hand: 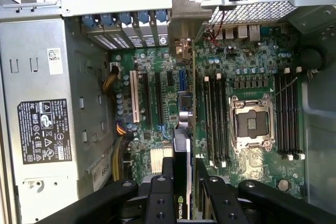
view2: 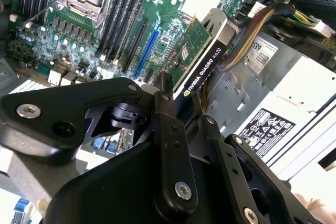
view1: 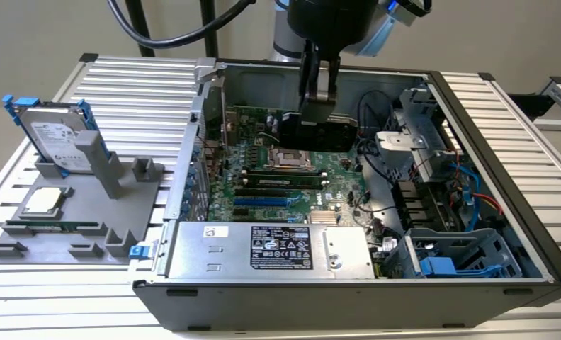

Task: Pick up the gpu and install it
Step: 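Insert the gpu into the slot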

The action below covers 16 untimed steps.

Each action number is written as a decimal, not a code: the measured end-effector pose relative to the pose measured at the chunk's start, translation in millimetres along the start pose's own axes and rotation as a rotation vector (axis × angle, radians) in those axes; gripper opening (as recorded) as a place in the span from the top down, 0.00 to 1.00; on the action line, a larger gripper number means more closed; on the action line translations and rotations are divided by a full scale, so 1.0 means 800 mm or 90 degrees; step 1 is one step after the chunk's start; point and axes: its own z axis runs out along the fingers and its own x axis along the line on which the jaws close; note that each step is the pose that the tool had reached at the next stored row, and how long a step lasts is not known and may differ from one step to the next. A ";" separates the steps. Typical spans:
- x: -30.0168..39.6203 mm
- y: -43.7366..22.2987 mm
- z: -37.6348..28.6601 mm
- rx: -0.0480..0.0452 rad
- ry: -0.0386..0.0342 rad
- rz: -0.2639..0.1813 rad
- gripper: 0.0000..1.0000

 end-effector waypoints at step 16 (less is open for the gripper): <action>0.0000 -0.0001 0.0060 0.0000 0.0000 0.000 1.00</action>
